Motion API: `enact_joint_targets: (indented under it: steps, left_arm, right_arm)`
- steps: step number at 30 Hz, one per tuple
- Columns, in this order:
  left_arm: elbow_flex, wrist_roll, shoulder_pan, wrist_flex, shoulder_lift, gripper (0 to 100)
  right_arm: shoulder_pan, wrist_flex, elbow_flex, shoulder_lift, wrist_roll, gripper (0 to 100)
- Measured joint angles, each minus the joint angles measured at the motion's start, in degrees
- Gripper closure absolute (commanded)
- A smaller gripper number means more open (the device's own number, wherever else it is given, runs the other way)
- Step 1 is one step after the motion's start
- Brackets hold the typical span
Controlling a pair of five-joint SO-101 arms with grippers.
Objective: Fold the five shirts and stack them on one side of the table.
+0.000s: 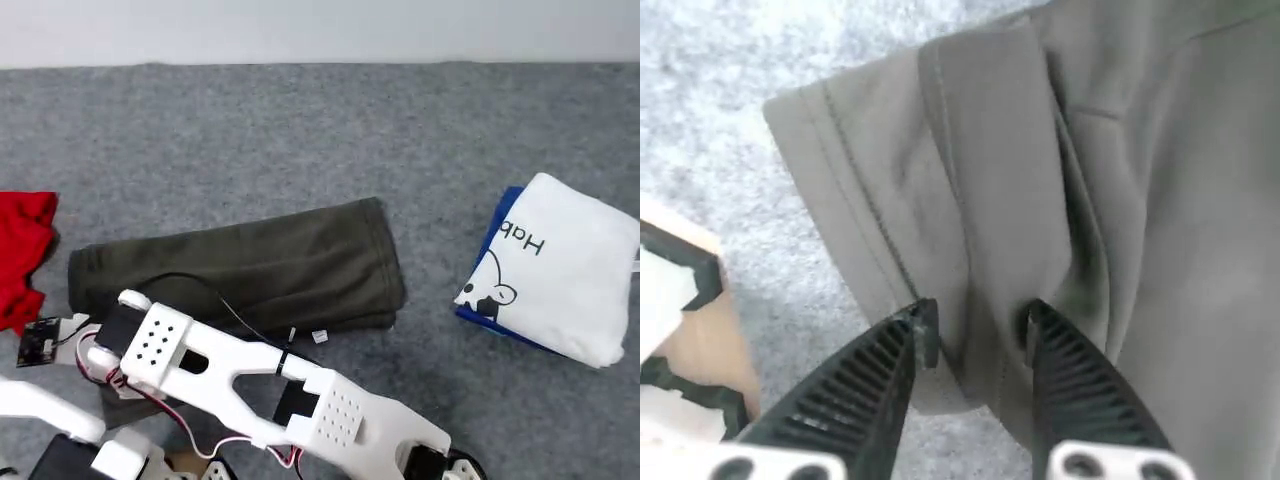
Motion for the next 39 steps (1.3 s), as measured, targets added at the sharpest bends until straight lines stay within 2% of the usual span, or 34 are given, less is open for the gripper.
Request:
enact_joint_targets:
  steps: [8, 13, 24, 30, 36, 39]
  left_arm:
    - [0.0, 0.0, 0.0, 0.0, 0.0, 99]
    - [0.0, 0.0, 0.0, -0.1, 0.0, 99]
    - [0.0, 0.0, 0.0, -0.1, 0.0, 99]
    - [0.0, 0.0, 0.4, -0.1, 0.0, 99]
    - [0.0, 0.0, 1.0, -0.1, 0.0, 99]
    - [0.0, 0.0, 1.0, -0.1, 0.0, 99]
  right_arm:
    - [0.0, -5.2, -0.1, 3.7, 0.0, 85.8]
    - [2.0, -10.8, 0.0, 6.1, 0.0, 99.1]
    - [4.9, -11.8, 0.0, 3.3, 0.0, 98.7]
    - [8.3, -14.5, 0.0, 2.5, 0.0, 97.5]
    - [10.5, -18.6, 0.0, 2.5, -0.8, 85.0]
    - [11.4, -21.2, 0.0, 2.5, -4.0, 83.7]
